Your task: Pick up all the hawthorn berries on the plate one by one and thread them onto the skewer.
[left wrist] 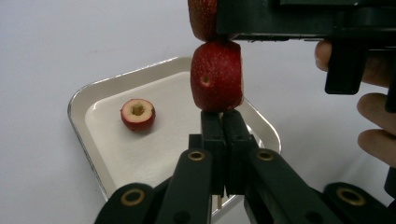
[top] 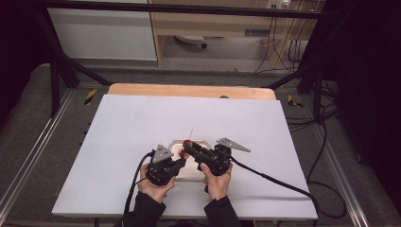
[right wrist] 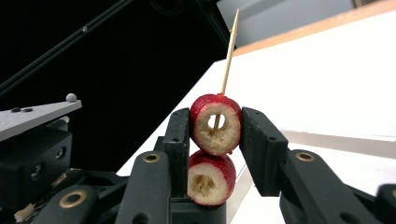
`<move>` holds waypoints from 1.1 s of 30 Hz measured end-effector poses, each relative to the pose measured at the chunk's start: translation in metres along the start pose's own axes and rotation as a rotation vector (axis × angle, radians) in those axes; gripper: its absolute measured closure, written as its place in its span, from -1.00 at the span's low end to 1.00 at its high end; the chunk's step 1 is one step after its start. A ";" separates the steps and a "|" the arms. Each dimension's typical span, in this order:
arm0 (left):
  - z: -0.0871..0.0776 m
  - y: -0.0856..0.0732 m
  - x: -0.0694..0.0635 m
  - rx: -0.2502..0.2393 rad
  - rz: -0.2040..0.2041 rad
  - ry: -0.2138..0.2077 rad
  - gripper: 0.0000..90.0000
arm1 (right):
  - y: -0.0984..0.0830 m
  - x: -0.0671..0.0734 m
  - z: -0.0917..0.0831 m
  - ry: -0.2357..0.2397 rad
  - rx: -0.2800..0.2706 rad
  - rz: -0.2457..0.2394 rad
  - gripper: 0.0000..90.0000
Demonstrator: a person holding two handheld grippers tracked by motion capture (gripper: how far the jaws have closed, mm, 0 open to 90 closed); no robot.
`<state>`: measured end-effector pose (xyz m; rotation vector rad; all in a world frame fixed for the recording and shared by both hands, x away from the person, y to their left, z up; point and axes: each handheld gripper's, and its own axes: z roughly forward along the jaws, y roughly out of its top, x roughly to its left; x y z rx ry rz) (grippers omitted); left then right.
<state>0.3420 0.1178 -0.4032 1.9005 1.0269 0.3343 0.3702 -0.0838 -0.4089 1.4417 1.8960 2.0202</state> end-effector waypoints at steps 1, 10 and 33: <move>0.000 0.001 0.001 -0.004 0.022 -0.001 0.98 | -0.001 0.000 0.001 0.001 -0.014 -0.012 0.35; -0.014 -0.005 0.021 0.019 0.087 0.027 0.97 | 0.026 -0.007 -0.020 -0.067 -0.047 -0.173 -0.51; -0.060 -0.030 0.070 0.081 0.116 0.032 0.97 | 0.043 -0.020 0.033 -0.174 0.599 -0.473 -0.69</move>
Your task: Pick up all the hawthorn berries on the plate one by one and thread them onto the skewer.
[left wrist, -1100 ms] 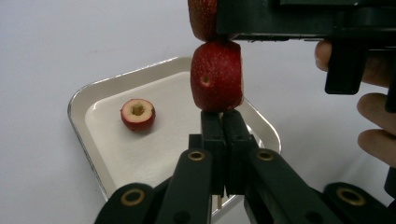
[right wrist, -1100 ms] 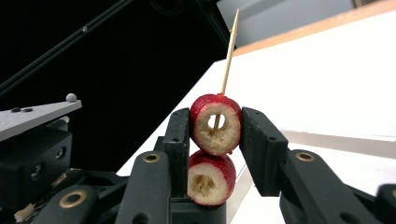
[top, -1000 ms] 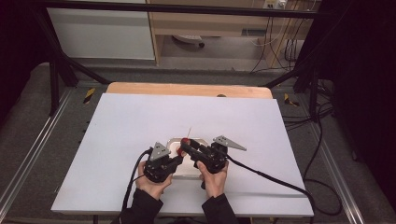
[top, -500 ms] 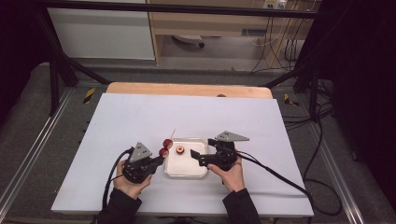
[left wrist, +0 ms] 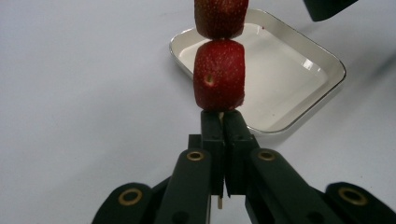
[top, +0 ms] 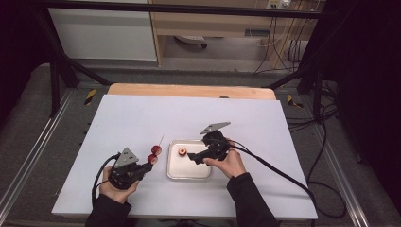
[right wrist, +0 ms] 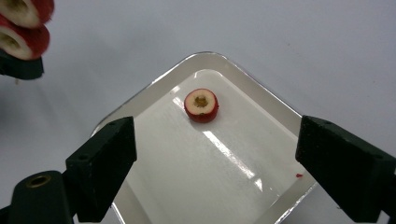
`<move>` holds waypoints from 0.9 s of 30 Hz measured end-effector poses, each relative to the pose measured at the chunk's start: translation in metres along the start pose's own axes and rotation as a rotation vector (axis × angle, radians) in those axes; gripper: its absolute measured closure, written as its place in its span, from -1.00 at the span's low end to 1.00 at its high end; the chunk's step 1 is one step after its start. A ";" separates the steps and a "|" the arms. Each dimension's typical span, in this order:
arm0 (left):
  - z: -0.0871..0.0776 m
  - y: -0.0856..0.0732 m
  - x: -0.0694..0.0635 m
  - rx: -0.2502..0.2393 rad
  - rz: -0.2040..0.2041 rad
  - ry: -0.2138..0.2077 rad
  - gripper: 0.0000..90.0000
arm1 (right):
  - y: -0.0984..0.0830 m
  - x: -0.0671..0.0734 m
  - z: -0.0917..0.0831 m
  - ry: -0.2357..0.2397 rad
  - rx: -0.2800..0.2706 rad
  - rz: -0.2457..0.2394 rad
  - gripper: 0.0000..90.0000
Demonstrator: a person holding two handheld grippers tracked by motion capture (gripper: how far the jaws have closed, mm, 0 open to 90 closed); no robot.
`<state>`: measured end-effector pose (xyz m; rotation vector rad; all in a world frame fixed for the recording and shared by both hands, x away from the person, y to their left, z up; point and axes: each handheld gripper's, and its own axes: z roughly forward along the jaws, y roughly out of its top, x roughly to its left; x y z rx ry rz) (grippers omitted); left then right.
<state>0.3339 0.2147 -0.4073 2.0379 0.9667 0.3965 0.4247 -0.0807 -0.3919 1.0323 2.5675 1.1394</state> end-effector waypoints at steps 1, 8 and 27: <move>0.001 -0.001 0.001 0.002 0.000 -0.002 0.97 | 0.003 0.000 0.003 -0.003 0.023 -0.021 -0.66; 0.004 -0.006 0.005 0.023 -0.003 -0.005 0.96 | 0.026 0.003 0.024 -0.001 0.187 -0.089 -0.56; 0.004 -0.006 0.005 0.024 -0.005 -0.013 0.97 | 0.058 0.006 0.079 0.034 0.405 -0.151 0.00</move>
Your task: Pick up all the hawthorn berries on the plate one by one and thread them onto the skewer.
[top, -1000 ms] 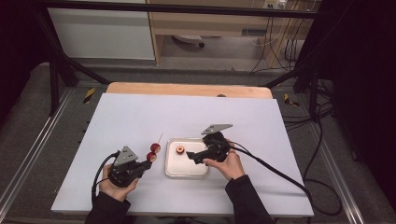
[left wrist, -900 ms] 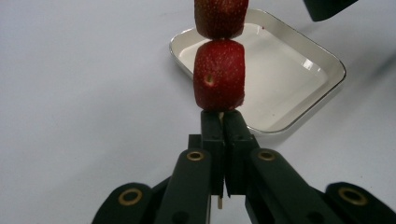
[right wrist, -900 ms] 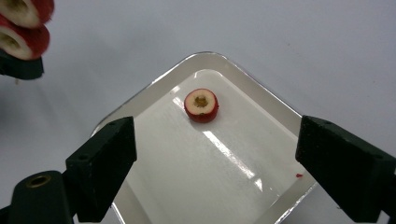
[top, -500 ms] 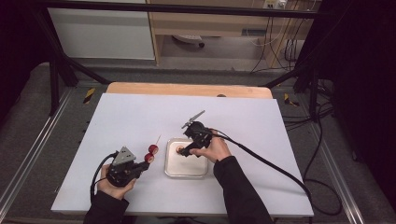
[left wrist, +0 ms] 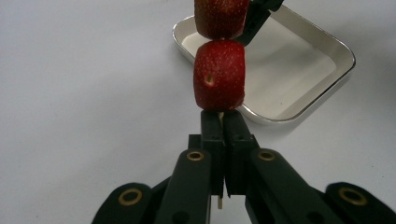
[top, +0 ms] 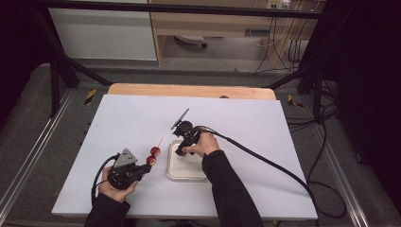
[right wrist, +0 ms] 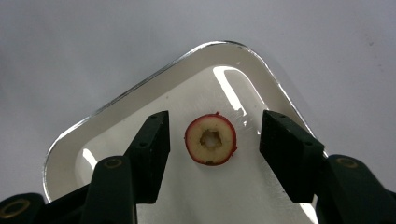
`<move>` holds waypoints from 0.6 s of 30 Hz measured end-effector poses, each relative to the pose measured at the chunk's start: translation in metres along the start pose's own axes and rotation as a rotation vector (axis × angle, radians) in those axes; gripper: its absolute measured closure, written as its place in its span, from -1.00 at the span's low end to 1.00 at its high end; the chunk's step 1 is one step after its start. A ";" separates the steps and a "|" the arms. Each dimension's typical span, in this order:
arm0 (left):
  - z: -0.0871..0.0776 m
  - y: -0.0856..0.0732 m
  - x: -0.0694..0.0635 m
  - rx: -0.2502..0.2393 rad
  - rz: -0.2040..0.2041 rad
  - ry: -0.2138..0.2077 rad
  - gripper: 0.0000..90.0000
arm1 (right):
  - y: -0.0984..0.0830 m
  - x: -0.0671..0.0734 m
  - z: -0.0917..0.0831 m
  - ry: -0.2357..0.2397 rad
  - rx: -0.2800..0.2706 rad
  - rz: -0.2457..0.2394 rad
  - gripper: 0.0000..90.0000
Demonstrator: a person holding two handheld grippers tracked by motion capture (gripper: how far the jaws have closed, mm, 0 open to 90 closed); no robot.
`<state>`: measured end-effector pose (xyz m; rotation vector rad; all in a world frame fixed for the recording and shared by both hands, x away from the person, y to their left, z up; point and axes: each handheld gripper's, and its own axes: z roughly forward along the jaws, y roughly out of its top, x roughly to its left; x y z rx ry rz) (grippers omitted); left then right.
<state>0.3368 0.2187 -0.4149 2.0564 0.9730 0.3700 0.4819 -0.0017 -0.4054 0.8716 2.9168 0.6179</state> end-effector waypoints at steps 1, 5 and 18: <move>0.000 0.000 0.000 0.000 0.000 -0.001 0.97 | 0.001 0.001 0.001 0.000 0.011 0.009 0.02; 0.001 0.000 -0.001 0.003 -0.001 -0.002 0.97 | 0.002 -0.001 0.005 0.009 0.020 -0.002 0.10; 0.002 0.000 -0.001 0.009 0.002 -0.004 0.97 | 0.002 -0.003 0.010 0.014 0.053 0.031 0.36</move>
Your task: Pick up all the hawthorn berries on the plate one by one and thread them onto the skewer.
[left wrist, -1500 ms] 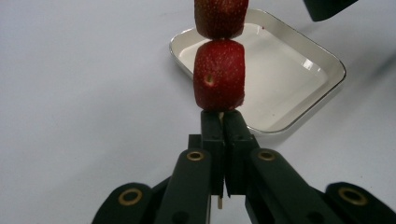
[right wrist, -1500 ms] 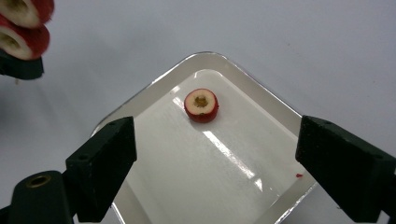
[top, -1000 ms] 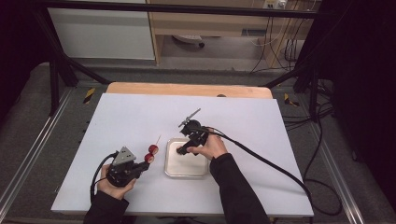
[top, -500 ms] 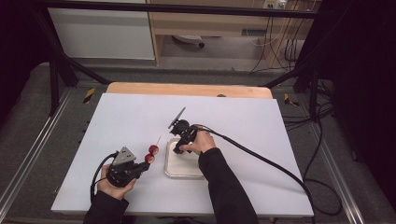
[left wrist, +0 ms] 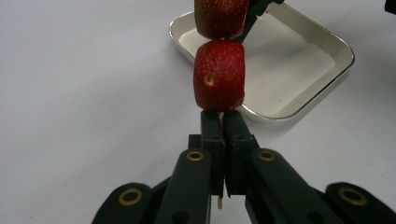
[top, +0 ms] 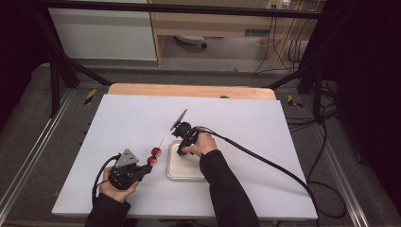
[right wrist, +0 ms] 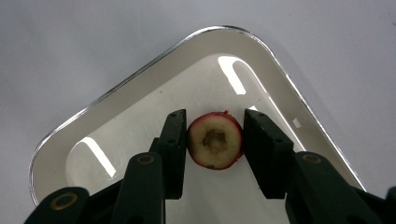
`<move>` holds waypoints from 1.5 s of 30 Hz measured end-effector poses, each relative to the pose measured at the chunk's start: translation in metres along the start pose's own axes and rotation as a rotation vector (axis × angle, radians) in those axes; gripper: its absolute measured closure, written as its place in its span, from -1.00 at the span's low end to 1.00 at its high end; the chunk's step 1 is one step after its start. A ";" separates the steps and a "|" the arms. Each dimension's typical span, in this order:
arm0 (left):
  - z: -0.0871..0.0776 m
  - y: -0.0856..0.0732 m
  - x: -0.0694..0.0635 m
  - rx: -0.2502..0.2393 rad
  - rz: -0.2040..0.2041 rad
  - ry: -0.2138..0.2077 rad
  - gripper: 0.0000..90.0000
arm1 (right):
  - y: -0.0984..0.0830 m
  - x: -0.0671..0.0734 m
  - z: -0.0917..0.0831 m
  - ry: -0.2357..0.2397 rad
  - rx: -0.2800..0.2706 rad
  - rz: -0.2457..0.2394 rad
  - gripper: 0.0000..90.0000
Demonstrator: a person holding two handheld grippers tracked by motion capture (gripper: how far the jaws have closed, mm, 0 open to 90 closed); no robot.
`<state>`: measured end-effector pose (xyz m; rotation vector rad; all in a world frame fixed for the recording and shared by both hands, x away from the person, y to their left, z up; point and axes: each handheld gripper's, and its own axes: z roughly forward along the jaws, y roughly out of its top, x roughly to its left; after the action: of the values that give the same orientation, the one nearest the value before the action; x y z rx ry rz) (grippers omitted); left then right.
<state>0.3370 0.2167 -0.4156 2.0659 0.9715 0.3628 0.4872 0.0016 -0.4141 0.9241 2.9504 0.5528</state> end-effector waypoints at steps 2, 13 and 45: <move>0.000 0.000 0.000 0.001 0.003 0.000 0.97 | 0.000 0.000 -0.001 -0.001 -0.002 0.014 0.36; -0.002 0.002 -0.006 -0.013 0.011 -0.002 0.97 | -0.023 0.004 -0.048 0.056 -0.268 0.157 0.37; 0.010 0.019 -0.057 -0.074 -0.088 -0.067 0.96 | -0.106 0.050 -0.062 0.155 -1.349 0.473 0.37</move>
<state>0.3148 0.1615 -0.4033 1.9496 0.9901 0.2774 0.3812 -0.0721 -0.3859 1.2344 1.6014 2.1985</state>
